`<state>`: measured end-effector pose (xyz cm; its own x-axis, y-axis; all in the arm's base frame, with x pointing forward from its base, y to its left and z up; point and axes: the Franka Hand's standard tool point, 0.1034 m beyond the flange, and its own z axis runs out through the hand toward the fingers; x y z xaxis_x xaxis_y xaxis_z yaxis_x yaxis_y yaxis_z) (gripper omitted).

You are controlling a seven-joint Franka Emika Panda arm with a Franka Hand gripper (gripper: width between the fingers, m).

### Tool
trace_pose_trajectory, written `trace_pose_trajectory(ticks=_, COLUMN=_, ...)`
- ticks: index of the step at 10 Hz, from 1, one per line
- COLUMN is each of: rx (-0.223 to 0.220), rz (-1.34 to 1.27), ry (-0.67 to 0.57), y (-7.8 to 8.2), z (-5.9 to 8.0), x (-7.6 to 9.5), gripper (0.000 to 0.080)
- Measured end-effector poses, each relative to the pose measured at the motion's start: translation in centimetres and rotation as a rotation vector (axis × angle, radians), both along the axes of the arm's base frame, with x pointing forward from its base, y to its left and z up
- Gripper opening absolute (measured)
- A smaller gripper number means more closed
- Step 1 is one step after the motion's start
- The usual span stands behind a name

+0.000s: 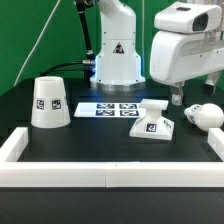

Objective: Assemble lamp

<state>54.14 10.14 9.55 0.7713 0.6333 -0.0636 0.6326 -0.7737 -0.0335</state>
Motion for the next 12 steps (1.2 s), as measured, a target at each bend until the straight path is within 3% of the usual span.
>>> trace_pose_trajectory(ticks=7, rx=0.007, rz=0.016, ry=0.0, y=-0.4, z=-0.1, x=-0.1, gripper=0.0699)
trace_pose_trajectory(ticks=8, rx=0.016, rz=-0.004, ry=-0.002, y=-2.9, z=-0.7, x=-0.7, gripper=0.0699)
trace_pose_trajectory(ticks=9, rx=0.011, rz=-0.044, ry=-0.005, y=-4.4, z=-1.0, x=-2.1, gripper=0.0699)
trace_pose_trajectory(ticks=11, rx=0.0, rz=-0.213, ry=-0.01, y=-5.2, z=-1.1, x=-5.0, gripper=0.0699)
trace_pose_trajectory(ticks=12, rx=0.002, rz=-0.263, ry=-0.003, y=-5.6, z=-1.1, x=-5.5, gripper=0.0699)
